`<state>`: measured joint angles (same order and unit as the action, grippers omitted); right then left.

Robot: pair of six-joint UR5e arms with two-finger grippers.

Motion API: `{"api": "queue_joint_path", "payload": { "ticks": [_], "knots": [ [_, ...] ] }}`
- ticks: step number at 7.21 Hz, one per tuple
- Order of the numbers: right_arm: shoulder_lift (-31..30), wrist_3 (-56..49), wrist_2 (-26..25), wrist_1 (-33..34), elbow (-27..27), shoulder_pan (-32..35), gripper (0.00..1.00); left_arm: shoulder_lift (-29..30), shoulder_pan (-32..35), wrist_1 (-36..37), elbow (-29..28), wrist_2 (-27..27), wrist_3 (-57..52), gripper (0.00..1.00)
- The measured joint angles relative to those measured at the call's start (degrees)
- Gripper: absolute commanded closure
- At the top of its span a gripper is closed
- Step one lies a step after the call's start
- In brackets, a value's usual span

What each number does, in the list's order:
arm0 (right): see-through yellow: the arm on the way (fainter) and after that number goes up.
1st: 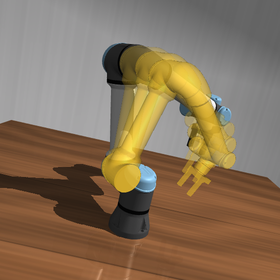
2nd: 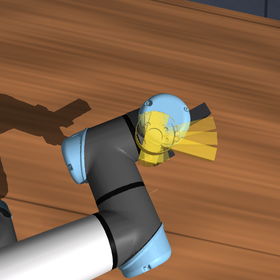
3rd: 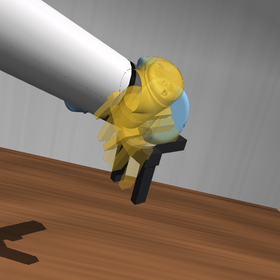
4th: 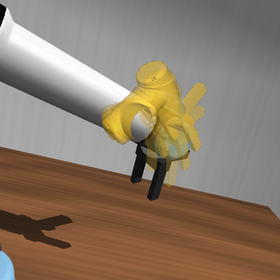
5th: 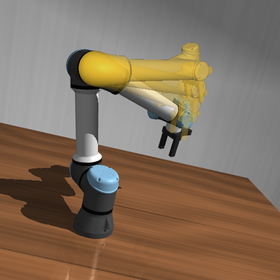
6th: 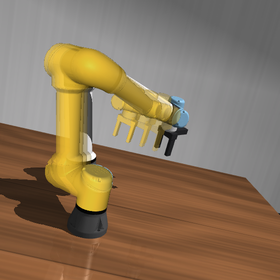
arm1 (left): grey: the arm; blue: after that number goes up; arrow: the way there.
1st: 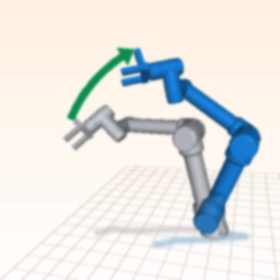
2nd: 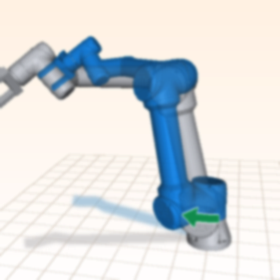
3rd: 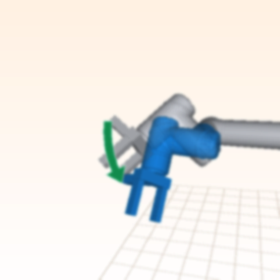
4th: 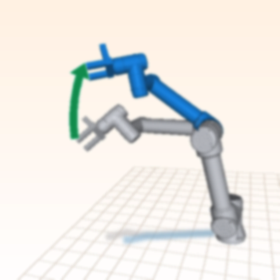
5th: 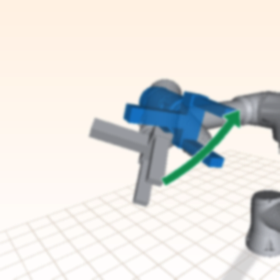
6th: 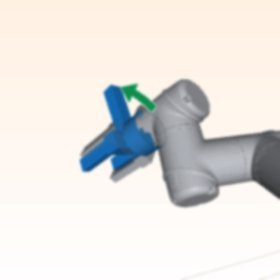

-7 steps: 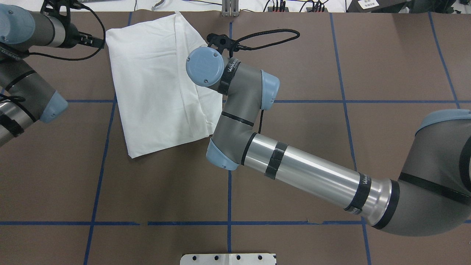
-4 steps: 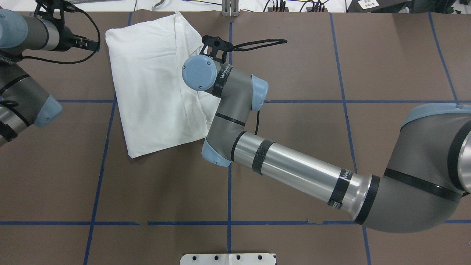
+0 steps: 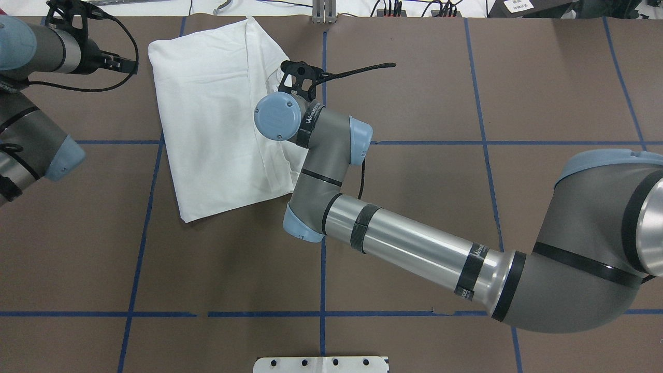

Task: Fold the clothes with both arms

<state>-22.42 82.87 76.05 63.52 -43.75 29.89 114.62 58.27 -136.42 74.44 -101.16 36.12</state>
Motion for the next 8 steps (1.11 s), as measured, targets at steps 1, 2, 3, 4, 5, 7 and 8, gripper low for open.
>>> {"api": "queue_joint_path", "payload": {
  "ticks": [1, 2, 3, 4, 5, 7, 8],
  "knots": [
    [-0.03, -0.03, -0.15, -0.19, 0.03, -0.24, 0.24, 0.0, 0.0, 0.01, 0.0, 0.0, 0.0, 0.0],
    [-0.1, -0.02, -0.29, -1.03, 0.46, -0.49, 0.29, -0.01, 0.0, 0.01, 0.0, 0.0, 0.0, 0.0],
    [-0.14, 0.0, -0.49, -2.19, 1.21, -0.63, 0.35, -0.01, 0.0, 0.01, -0.01, 0.0, 0.0, 0.0],
    [-0.12, 0.02, -0.63, -2.89, 1.71, -0.67, 0.61, -0.07, 0.0, 0.01, -0.04, 0.0, 0.0, 0.0],
    [-0.06, 0.08, -0.67, -3.17, 1.9, -0.7, 0.88, -0.15, 0.0, 0.01, -0.05, 0.0, 0.0, 0.0],
    [0.0, 0.17, -0.62, -3.3, 1.98, -0.74, 1.0, -0.24, 0.0, 0.01, -0.01, 0.0, 0.0, 0.0],
    [0.0, 0.16, -0.56, -3.29, 2.0, -0.77, 1.0, -0.27, 0.0, 0.01, 0.0, 0.0, 0.0, 0.0]
  ]
}}
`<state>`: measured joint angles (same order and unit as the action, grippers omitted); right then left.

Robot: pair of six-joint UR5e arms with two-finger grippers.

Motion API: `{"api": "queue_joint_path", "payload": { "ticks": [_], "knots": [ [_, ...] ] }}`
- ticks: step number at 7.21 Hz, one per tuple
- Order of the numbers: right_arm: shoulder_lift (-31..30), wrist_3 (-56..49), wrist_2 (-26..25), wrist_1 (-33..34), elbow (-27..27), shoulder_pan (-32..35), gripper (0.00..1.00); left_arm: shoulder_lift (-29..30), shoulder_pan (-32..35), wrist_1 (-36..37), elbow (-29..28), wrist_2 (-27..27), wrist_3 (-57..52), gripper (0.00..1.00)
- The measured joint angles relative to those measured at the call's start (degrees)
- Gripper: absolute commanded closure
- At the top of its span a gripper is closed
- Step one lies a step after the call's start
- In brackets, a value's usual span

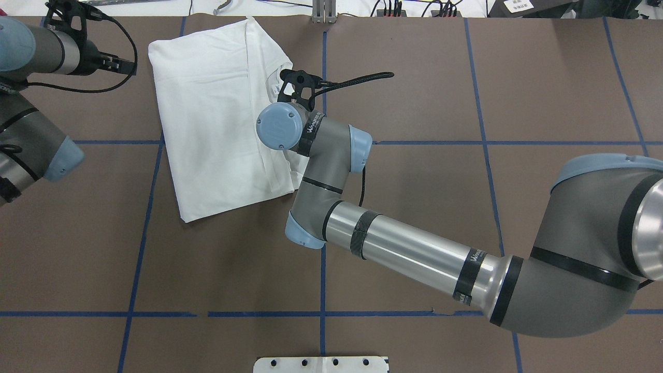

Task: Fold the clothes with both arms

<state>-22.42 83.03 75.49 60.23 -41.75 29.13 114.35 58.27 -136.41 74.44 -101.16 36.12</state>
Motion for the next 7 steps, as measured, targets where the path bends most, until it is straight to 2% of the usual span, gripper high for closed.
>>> {"api": "queue_joint_path", "payload": {
  "ticks": [2, 3, 4, 5, 7],
  "knots": [
    [0.04, -0.86, 0.26, 0.66, -1.0, 0.07, 1.0, 0.0, 0.0, 0.0, 0.0, 0.0, 0.0, 0.0],
    [-0.45, -1.73, 0.58, 3.41, -4.08, 0.16, 1.0, 0.0, 0.0, 0.0, 0.03, 0.0, 0.0, 0.0],
    [-2.76, -2.07, 0.91, 8.26, -10.38, 0.03, 1.0, -0.04, 0.0, 0.0, 0.14, -0.02, 0.0, 0.0],
    [-7.69, -2.08, 1.05, 12.81, -19.4, -0.47, 1.0, -0.07, 0.0, 0.0, 0.26, -0.08, 0.0, 0.0],
    [-20.17, -1.91, 0.68, 17.72, -36.51, -2.67, 1.0, -0.04, -0.05, 0.0, 0.37, -0.19, 0.0, 0.0]
  ]
}}
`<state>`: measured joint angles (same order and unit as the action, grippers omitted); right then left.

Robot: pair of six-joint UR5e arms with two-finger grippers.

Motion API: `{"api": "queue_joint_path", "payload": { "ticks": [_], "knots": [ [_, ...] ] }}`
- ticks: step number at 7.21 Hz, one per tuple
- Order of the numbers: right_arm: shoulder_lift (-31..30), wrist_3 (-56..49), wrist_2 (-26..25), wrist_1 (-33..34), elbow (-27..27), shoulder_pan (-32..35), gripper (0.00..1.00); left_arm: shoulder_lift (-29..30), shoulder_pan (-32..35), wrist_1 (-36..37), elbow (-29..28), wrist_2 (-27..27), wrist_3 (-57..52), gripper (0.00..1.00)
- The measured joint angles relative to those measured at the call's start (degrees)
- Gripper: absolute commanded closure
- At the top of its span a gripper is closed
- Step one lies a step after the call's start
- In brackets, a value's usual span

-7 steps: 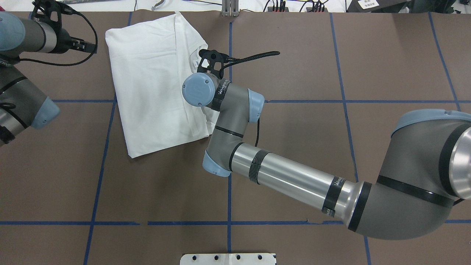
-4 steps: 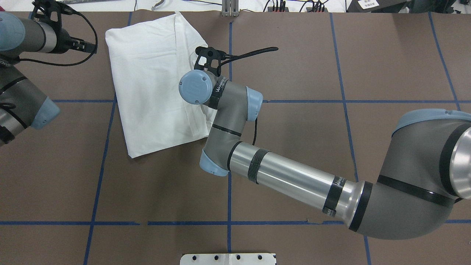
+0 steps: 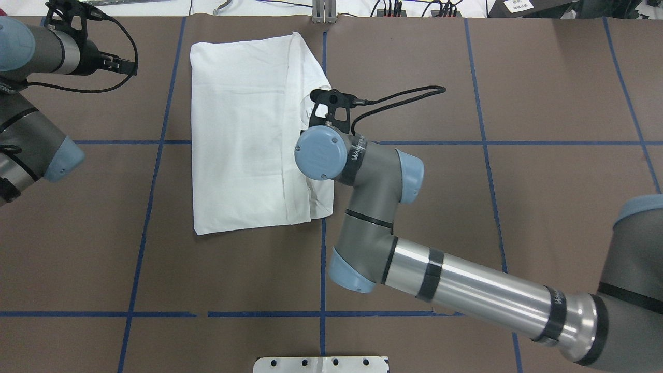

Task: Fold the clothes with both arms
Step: 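Drag the folded shirt toward the table center with the right gripper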

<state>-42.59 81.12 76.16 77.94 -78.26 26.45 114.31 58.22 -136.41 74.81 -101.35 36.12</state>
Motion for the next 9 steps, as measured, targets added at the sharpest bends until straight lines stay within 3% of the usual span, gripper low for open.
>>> {"api": "queue_joint_path", "payload": {
  "ticks": [1, 2, 3, 5, 7, 9],
  "knots": [
    [-6.82, 0.01, -0.52, 0.97, -8.11, -1.21, 1.0, 0.01, -0.01, 0.02, 0.18, -0.04, 0.0, 0.0],
    [-12.67, 0.01, -1.23, 1.34, -14.65, -2.37, 0.01, -0.02, 0.0, 0.06, 0.52, -0.06, 0.0, 0.0],
    [-16.02, -0.08, -1.97, 1.46, -18.07, -3.43, 0.0, -0.04, -0.01, 0.1, 0.77, -0.09, -0.02, 0.0],
    [-16.69, -1.41, -1.62, 1.65, -19.81, -3.93, 0.0, -0.05, -0.03, 0.16, 0.94, -0.15, -0.08, 0.0],
    [-10.21, -3.8, 1.18, 7.61, -18.68, -2.13, 0.0, -0.05, -0.03, 0.23, 1.08, -0.56, -0.09, 0.0],
    [0.44, -3.96, 3.62, 13.75, -9.58, -1.98, 0.0, -0.45, -0.03, 0.34, 1.61, -1.57, -0.09, 0.0]
  ]
}}
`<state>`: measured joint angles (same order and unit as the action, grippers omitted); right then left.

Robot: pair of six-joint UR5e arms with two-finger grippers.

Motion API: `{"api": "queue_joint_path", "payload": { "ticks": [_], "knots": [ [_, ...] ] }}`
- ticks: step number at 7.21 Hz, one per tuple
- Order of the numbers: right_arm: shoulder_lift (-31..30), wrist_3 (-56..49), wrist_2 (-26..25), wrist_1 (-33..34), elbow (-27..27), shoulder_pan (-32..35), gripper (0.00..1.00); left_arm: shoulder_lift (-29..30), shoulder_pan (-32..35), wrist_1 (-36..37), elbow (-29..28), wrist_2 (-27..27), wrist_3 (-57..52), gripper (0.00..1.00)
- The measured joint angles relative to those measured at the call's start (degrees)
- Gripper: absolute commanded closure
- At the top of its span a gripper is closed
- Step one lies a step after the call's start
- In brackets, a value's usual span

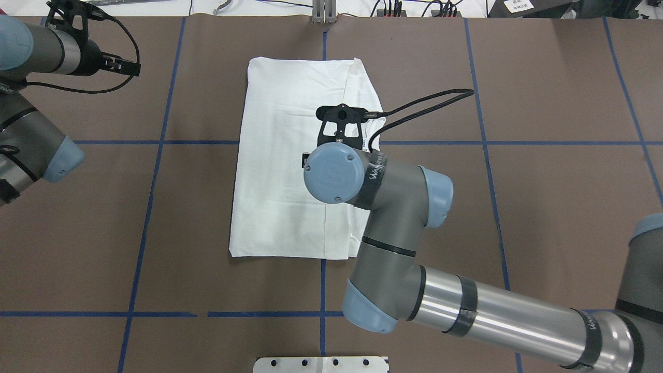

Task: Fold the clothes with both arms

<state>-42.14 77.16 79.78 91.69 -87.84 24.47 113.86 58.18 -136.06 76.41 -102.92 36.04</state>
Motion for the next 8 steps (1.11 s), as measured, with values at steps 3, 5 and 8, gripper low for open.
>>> {"api": "queue_joint_path", "payload": {
  "ticks": [3, 5, 8],
  "knots": [
    [5.78, -1.0, 7.55, 8.09, 7.01, -1.3, 0.0, -1.07, 0.0, 0.19, 1.58, -0.23, 0.0, 0.0],
    [5.75, -1.18, 8.07, 12.11, 7.04, -2.97, 0.0, -1.23, 0.0, 0.19, 1.73, -0.26, 0.0, 0.0],
    [5.09, -1.22, 7.77, 13.83, 6.96, -4.78, 0.0, -1.27, 0.0, 0.18, 1.73, -0.25, 0.0, 0.0]
  ]
}}
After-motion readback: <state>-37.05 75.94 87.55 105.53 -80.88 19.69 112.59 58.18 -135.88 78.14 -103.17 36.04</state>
